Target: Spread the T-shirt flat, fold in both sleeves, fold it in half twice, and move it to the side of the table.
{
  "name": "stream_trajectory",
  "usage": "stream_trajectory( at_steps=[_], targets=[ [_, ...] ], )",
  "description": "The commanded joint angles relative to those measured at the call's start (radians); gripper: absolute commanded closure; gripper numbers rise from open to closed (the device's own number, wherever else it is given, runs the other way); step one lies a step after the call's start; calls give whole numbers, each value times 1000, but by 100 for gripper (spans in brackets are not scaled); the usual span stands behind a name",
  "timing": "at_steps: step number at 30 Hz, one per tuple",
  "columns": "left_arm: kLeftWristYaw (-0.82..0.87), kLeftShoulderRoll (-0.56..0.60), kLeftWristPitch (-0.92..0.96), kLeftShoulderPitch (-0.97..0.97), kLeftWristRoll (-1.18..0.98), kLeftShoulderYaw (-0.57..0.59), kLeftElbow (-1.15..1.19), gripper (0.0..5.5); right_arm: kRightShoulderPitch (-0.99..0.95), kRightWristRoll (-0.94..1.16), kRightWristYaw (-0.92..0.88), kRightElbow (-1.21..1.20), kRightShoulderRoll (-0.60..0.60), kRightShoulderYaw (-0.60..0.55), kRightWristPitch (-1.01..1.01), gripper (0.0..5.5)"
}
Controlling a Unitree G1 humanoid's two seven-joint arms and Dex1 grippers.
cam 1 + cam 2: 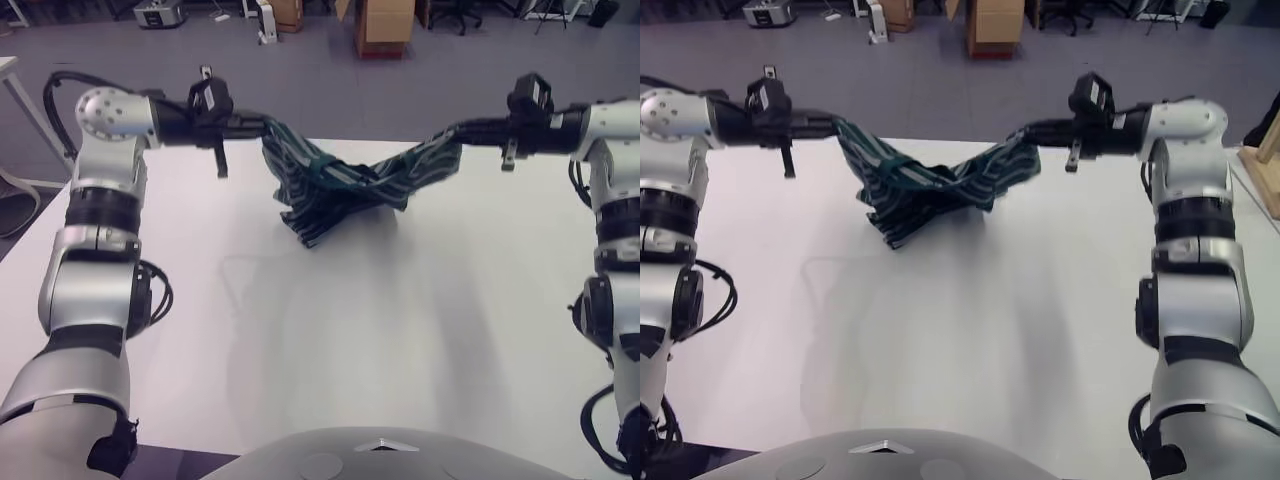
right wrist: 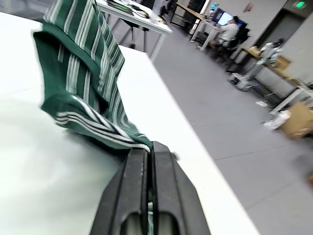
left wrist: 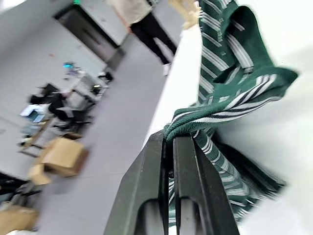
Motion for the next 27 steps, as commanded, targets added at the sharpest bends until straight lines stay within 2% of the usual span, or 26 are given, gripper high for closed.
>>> stream_trajectory(
  at_steps=[1,6,8,10,14,18,22,25,27],
  targets=[
    [-23,168,257,422,-161,42,-631,546,373,179,-31,-593,-116,-111,264,550],
    [90,167,446,632,-272,88,-935,546,585,265,3,-812,-210,-207,393,550],
    [125,164,481,704,-277,97,-991,546,646,264,3,-838,-244,-229,403,550],
    [165,143,517,699,-287,106,-959,546,608,261,-46,-811,-227,-215,401,550],
    [262,50,528,457,-256,100,-741,546,313,153,-180,-560,-110,-97,305,550],
    [280,-19,482,180,-230,93,-535,546,19,107,-220,-295,-36,-56,223,550],
    [307,-107,322,-158,-51,17,-13,546,-302,-79,-305,183,60,47,22,550],
    [421,-145,178,-390,90,-17,366,546,-500,-191,-430,486,132,86,-122,550],
    [523,-169,118,-525,131,-2,524,546,-606,-225,-506,618,169,79,-185,550]
  ],
)
